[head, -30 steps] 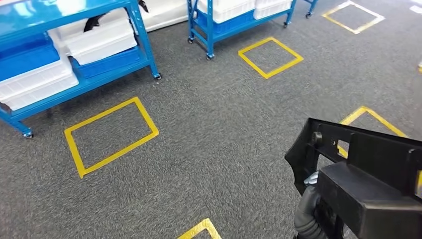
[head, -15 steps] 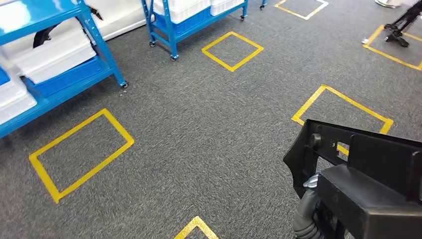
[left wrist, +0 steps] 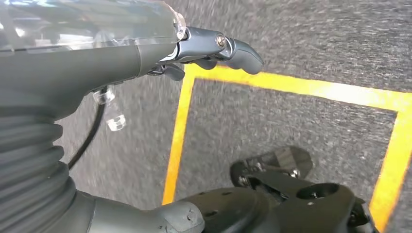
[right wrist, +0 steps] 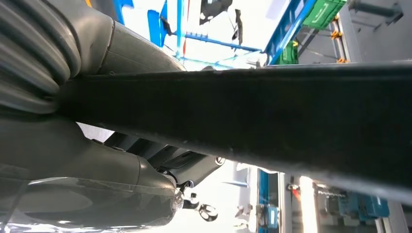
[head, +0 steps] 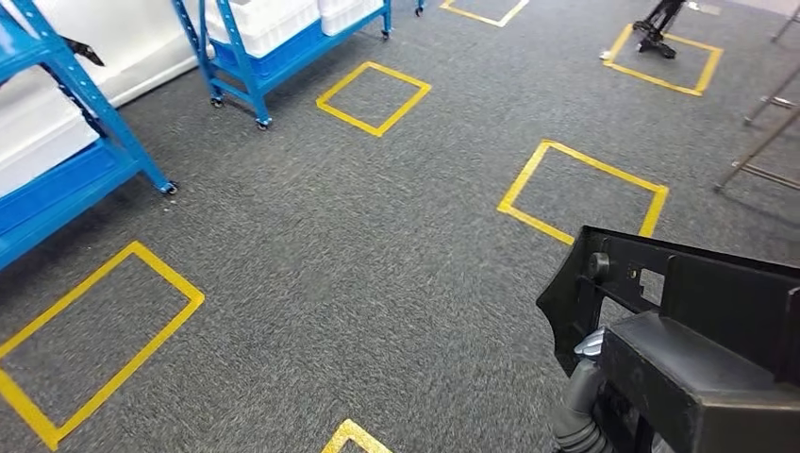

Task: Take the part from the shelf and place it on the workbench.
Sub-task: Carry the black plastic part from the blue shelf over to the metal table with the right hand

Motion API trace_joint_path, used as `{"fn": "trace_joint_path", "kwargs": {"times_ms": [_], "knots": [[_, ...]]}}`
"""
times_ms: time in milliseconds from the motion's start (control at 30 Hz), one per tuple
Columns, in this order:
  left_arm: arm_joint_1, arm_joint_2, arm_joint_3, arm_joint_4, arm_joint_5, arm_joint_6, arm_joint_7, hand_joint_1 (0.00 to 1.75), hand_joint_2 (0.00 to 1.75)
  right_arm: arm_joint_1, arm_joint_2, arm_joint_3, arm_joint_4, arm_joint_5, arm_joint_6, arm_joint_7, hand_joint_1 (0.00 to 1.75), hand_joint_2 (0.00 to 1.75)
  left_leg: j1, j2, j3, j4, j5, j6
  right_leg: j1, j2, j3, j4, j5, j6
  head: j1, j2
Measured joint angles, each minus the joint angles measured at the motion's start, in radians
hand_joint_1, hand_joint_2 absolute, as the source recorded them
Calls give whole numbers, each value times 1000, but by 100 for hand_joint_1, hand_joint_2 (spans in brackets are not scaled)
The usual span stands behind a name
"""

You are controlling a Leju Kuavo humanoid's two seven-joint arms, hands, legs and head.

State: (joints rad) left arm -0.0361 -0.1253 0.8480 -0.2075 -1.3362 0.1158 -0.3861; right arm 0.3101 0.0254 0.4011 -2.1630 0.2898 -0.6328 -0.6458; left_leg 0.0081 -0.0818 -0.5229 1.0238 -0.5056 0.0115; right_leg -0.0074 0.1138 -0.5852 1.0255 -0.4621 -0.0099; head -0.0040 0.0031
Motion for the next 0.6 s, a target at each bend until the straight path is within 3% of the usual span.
{"fn": "trace_joint_path", "kwargs": {"times_ms": [67,100,133,200,267,300,333,400,467,500,567,600], "knots": [[-2,0,-2,0,-9,1,-3,0,175,-1,0,1,0,-1,1,2,175,175,0,18,3,-12,5,6,-4,22,-7,-3,7,15,0,0],[-3,-1,-4,0,-13,2,-5,0,175,-1,0,1,0,-2,1,3,175,175,1,32,7,-21,11,11,-3,13,-12,3,4,20,1,0],[-3,-1,-7,0,-16,3,-8,0,175,-2,0,0,0,-4,2,4,175,175,2,46,10,-30,18,17,-1,-8,-23,22,-10,24,3,0],[-1,-2,-11,0,-21,4,-12,0,175,-6,-1,0,0,-6,2,5,175,175,0,75,11,-39,25,25,2,-70,-70,120,-68,29,7,0],[1,-2,-16,0,-26,3,-16,0,175,-8,-1,-1,0,-6,0,6,175,175,-5,104,7,-38,25,28,-3,-98,-127,237,-120,36,9,0],[1,-2,-18,0,-28,3,-17,0,175,-8,-2,-2,0,-5,-2,7,175,175,-6,119,6,-37,24,28,-7,-104,-137,263,-122,39,9,0],[2,-2,-20,0,-31,2,-18,0,175,-8,-2,-3,0,-4,-3,7,175,175,-6,132,6,-36,22,26,-11,-109,-128,248,-106,42,9,0],[1,-2,-24,0,-37,-1,-18,0,175,-7,-2,-5,0,1,-6,9,175,175,-5,156,9,-32,17,20,-16,-138,-58,126,-47,45,10,0],[1,-1,-27,0,-41,-2,-17,0,175,-7,-2,-6,0,7,-8,11,175,175,-8,173,11,-27,9,8,-12,-175,3,18,-14,39,8,0],[0,-1,-28,0,-43,-2,-15,0,175,-6,-2,-6,0,9,-8,13,175,175,-10,180,13,-25,5,2,-9,-182,13,-4,-13,33,8,0],[-2,0,-30,0,-46,-3,-9,0,175,-3,-2,-8,0,13,-9,15,175,175,-10,195,20,-25,2,-10,-5,-162,11,-6,-11,19,6,0],[-4,0,-32,0,-47,-4,-6,0,175,-1,-2,-8,0,15,-9,16,175,175,-8,188,22,-21,-4,-15,-6,-152,11,-9,-9,12,6,0]]}}
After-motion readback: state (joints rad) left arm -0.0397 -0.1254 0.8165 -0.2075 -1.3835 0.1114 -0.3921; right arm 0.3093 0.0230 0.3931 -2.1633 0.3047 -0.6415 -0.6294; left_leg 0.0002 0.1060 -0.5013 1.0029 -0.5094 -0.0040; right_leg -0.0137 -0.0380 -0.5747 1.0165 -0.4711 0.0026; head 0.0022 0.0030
